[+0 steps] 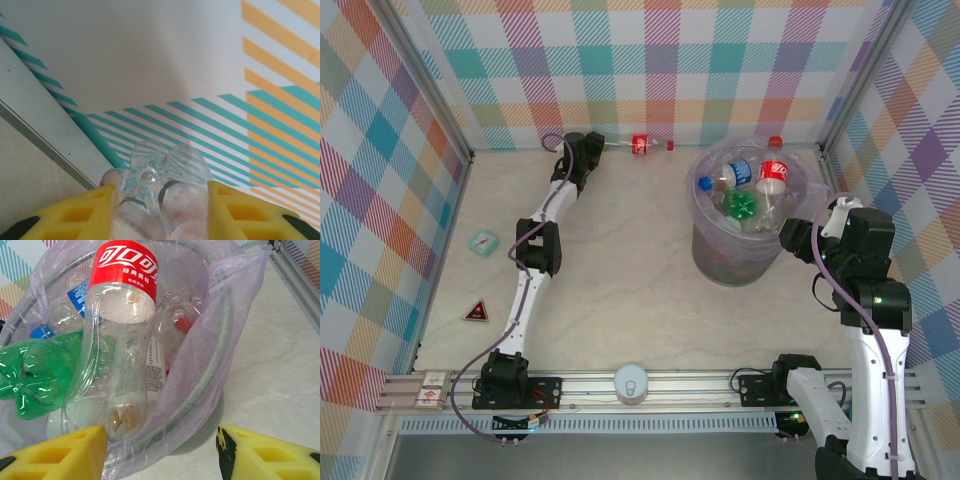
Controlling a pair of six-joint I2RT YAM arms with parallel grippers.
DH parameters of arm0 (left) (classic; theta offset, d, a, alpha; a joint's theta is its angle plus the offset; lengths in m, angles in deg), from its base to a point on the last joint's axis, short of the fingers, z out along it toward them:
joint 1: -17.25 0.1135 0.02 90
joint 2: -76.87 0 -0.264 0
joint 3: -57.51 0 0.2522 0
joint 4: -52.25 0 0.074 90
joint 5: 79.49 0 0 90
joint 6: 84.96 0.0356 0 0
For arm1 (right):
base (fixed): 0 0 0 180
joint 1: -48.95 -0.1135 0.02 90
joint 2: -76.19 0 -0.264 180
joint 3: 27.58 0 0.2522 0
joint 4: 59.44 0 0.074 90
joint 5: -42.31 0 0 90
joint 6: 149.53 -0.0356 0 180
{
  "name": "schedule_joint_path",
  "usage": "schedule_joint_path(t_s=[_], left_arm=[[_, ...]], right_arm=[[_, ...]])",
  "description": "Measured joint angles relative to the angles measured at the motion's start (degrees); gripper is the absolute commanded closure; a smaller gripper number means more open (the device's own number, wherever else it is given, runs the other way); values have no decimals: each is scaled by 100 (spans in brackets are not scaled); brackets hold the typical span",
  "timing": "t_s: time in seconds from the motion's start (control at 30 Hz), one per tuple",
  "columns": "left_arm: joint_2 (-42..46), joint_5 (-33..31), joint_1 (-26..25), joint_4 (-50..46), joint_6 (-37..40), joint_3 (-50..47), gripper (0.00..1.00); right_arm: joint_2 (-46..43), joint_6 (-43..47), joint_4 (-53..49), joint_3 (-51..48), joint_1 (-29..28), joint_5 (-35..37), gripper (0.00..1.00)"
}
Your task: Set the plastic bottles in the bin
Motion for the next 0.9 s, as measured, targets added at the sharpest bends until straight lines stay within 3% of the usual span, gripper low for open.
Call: schedule_joint_path(t_s=[0.27, 0.47, 0.9], left_arm=[[498, 219, -7, 98, 369, -782, 80], [1309, 442, -11, 260, 586, -2098, 83], [4430, 726, 37, 1851, 1132, -7514, 82]], right_arm=[[-68, 0, 0, 0, 0, 26, 40], [-140, 2, -4, 0, 0, 74, 39], [-254, 42, -68, 0, 0, 160, 39]])
